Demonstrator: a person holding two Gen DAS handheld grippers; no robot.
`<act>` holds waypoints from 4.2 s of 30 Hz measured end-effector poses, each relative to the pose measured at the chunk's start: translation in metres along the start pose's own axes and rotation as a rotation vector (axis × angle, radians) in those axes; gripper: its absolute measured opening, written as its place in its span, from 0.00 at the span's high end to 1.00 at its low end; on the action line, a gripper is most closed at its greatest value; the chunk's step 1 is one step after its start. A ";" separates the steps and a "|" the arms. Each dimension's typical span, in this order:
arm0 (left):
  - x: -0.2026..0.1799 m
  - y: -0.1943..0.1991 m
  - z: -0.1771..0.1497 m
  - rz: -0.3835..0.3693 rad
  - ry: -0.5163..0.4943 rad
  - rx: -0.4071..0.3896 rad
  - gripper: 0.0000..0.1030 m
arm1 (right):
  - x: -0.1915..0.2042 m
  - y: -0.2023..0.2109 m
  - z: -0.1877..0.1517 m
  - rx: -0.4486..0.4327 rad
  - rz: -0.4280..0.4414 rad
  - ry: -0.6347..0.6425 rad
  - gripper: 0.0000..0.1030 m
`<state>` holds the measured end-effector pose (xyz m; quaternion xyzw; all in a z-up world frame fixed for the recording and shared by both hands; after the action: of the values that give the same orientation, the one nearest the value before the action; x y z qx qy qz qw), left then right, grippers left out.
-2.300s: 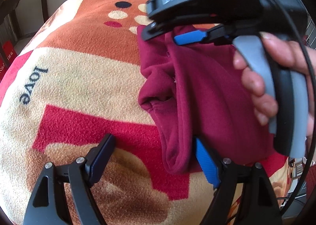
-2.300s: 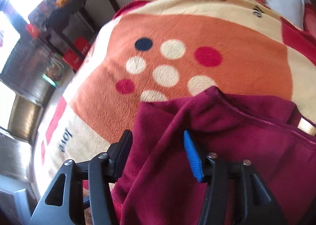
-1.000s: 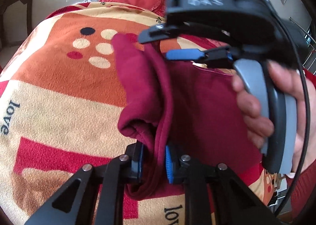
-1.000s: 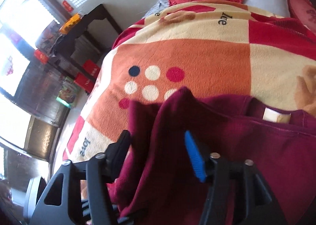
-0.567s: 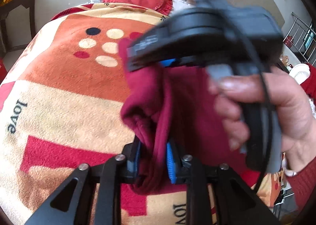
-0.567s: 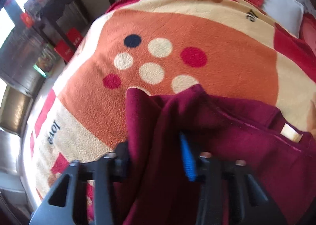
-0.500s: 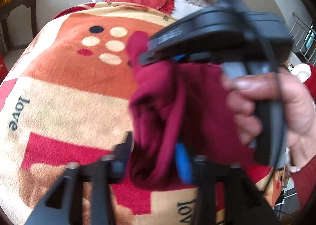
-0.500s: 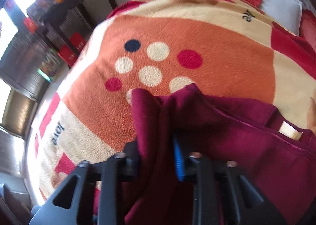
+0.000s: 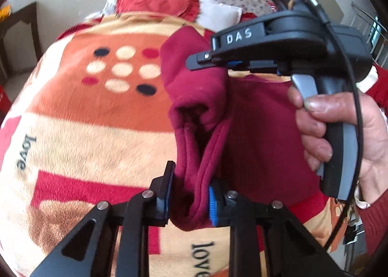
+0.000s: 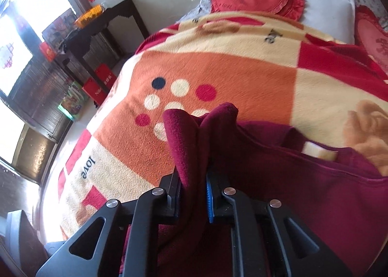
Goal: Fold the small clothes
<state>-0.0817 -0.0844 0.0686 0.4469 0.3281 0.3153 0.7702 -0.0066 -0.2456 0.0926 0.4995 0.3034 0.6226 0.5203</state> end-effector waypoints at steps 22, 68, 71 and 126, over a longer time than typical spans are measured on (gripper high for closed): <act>-0.193 -0.011 0.035 -0.132 -0.291 -0.008 0.79 | -0.144 0.124 -0.075 -0.161 -0.067 -0.188 1.00; -0.137 -0.075 0.013 0.034 -0.244 0.122 0.27 | -0.189 0.115 -0.169 -0.177 -0.116 -0.335 0.76; -0.142 -0.077 0.012 0.044 -0.245 0.128 0.27 | -0.199 0.100 -0.146 -0.151 -0.140 -0.382 0.74; -0.127 -0.074 0.021 -0.039 -0.150 0.129 0.22 | -0.156 0.102 -0.249 -0.148 -0.041 -0.380 0.97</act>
<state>-0.1253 -0.2228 0.0392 0.5116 0.2980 0.2442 0.7681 -0.2817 -0.3869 0.0575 0.5620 0.1633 0.5273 0.6159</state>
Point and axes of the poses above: each gripper's, at about its wrist camera, not at the fingertips, and y roughly against the way its jaws point, x to its left, z to its top, the point moved 1 cm from there along -y, roughly the way its jaws point, and after that the axes turned 13 degrees about x, right-handed, at the moved point
